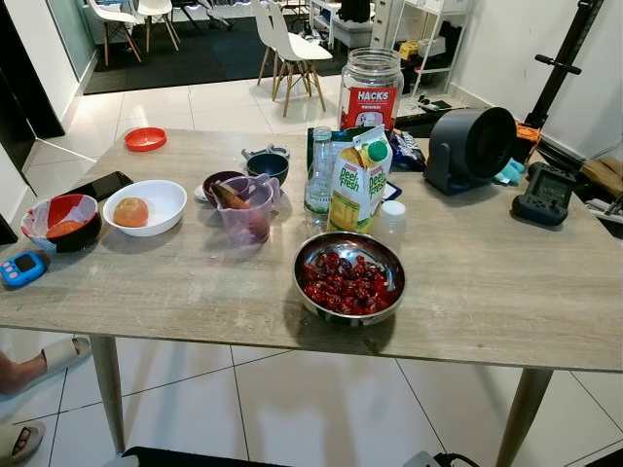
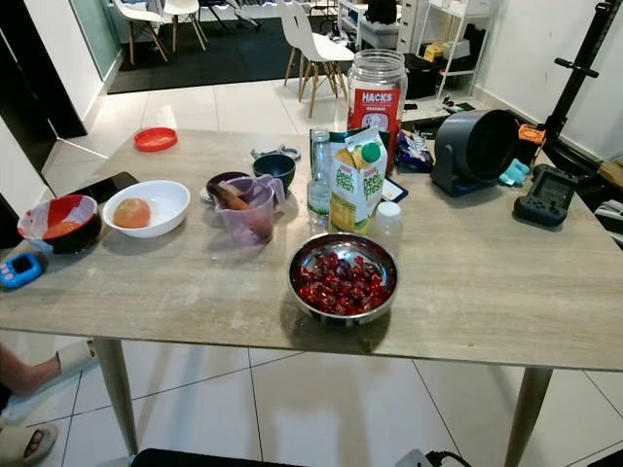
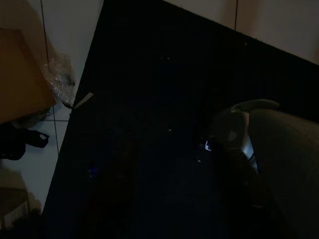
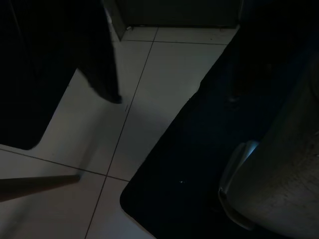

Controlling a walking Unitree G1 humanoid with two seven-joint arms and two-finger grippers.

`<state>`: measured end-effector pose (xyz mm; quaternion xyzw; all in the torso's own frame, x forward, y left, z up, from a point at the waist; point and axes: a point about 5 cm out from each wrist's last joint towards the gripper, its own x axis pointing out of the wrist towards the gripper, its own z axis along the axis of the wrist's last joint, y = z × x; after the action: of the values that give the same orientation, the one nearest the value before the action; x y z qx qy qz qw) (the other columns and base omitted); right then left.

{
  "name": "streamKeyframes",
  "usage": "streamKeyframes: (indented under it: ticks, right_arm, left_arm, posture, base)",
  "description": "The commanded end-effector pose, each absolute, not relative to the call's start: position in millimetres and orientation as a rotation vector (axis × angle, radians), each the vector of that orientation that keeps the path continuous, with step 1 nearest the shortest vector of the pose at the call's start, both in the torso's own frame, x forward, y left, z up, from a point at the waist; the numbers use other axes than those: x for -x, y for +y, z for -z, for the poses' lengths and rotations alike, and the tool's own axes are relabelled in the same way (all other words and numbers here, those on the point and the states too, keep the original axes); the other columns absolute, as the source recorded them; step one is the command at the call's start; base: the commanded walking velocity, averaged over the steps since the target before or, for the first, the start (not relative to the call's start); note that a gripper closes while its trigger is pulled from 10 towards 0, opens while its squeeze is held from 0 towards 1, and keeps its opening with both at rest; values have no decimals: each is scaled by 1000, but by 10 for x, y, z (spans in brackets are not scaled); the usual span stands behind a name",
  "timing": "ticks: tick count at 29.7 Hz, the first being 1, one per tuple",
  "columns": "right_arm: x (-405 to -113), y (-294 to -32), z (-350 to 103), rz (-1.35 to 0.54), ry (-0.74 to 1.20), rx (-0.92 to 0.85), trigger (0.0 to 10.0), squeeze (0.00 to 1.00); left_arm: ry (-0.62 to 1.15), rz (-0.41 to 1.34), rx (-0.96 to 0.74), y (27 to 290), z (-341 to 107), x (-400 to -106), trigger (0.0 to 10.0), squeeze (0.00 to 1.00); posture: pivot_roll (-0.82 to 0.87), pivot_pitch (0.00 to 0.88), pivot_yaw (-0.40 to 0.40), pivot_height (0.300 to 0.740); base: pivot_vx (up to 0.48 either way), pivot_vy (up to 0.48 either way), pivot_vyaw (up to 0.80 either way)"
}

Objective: Restocking fridge

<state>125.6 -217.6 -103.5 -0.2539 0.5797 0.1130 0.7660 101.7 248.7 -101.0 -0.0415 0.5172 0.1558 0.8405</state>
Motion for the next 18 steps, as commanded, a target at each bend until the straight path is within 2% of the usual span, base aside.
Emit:
streamKeyframes:
  ticks: [1,6,7,8,9,18]
  right_arm:
    - [-1260,-2197,1029,-221,1251,536,10000,1000]
    - [-1271,-2186,1028,-220,1249,530,10000,1000]
    - [-1270,-2179,1029,-222,1249,529,10000,31]
    - [-1270,-2174,1031,-224,1249,529,10000,31]
    - [-1269,-2163,1033,-227,1249,529,10000,0]
    - [-1263,-2162,1035,-232,1252,536,10000,0]
  left_arm:
    - [1098,-355,78,2532,1006,-984,10000,1000]
    - [1094,-376,70,2559,998,-988,10000,1000]
    - [1089,-396,70,2581,992,-986,10000,525]
    - [1085,-409,71,2595,987,-985,10000,525]
    - [1081,-430,60,2633,976,-981,10000,0]
    - [1066,-456,82,2694,955,-987,10000,0]
  posture:
    - [38,0,13,740]
    - [40,0,15,740]
    - [40,0,15,740]
    - [40,0,15,740]
    - [40,0,15,740]
    - [45,0,15,740]
  base:
    - [0,0,0]
    - [0,0,0]
    - [0,0,0]
    - [0,0,0]
    - [0,0,0]
    - [0,0,0]
